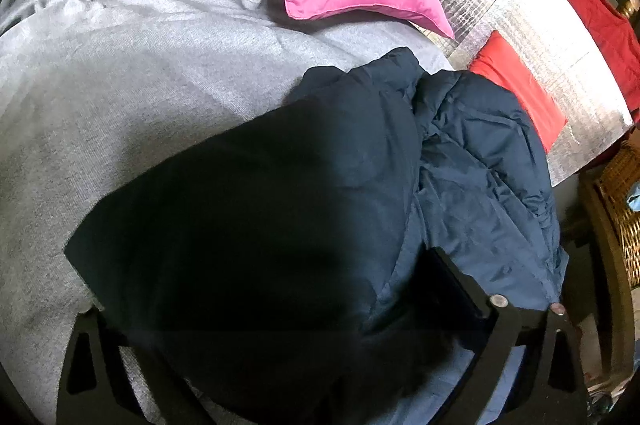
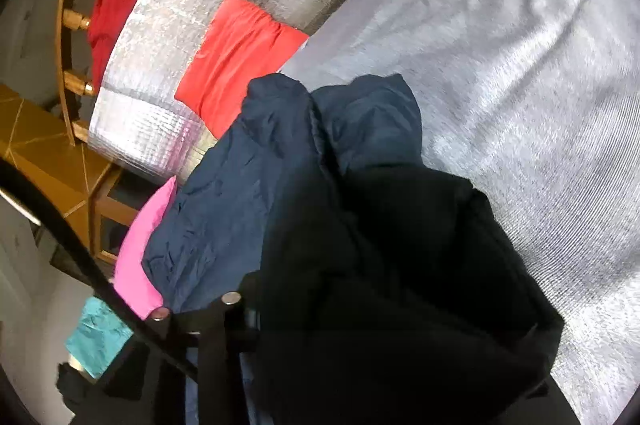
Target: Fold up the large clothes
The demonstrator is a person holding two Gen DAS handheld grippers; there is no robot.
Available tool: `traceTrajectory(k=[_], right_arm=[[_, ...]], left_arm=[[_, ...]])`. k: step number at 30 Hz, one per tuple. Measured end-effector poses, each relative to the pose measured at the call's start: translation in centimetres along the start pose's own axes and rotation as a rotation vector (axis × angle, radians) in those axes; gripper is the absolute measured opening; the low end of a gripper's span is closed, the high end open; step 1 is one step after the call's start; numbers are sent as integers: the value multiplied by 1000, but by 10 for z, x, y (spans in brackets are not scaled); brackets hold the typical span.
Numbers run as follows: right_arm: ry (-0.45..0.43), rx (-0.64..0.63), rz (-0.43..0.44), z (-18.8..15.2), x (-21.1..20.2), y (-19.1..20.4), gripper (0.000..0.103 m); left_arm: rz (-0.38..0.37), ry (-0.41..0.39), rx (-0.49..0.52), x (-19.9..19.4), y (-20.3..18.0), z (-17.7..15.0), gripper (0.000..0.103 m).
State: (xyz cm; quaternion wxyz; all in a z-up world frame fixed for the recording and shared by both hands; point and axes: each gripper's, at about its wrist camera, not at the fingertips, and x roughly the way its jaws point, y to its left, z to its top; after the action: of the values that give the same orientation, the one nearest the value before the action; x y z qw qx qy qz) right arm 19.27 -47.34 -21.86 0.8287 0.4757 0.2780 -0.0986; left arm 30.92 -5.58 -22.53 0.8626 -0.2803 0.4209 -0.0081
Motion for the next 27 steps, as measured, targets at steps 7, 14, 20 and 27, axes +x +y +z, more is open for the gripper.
traceTrajectory(k=[7,14,20,27], right_arm=[[6,-6,16,-1,-12,6,37],[15,-10,19,-9,-31,6,36],[28,20,13,-11,-42,2,36],[58,63,8,-18,-51,-11,36]], left_arm=[[-51,-21,-47,-15,8,6,53],[-81,-32,-40,-33,9,7,39],[-88,-19,-27,-50,15,-1,37],[-108,-5,-23,-72,24,-7,36]])
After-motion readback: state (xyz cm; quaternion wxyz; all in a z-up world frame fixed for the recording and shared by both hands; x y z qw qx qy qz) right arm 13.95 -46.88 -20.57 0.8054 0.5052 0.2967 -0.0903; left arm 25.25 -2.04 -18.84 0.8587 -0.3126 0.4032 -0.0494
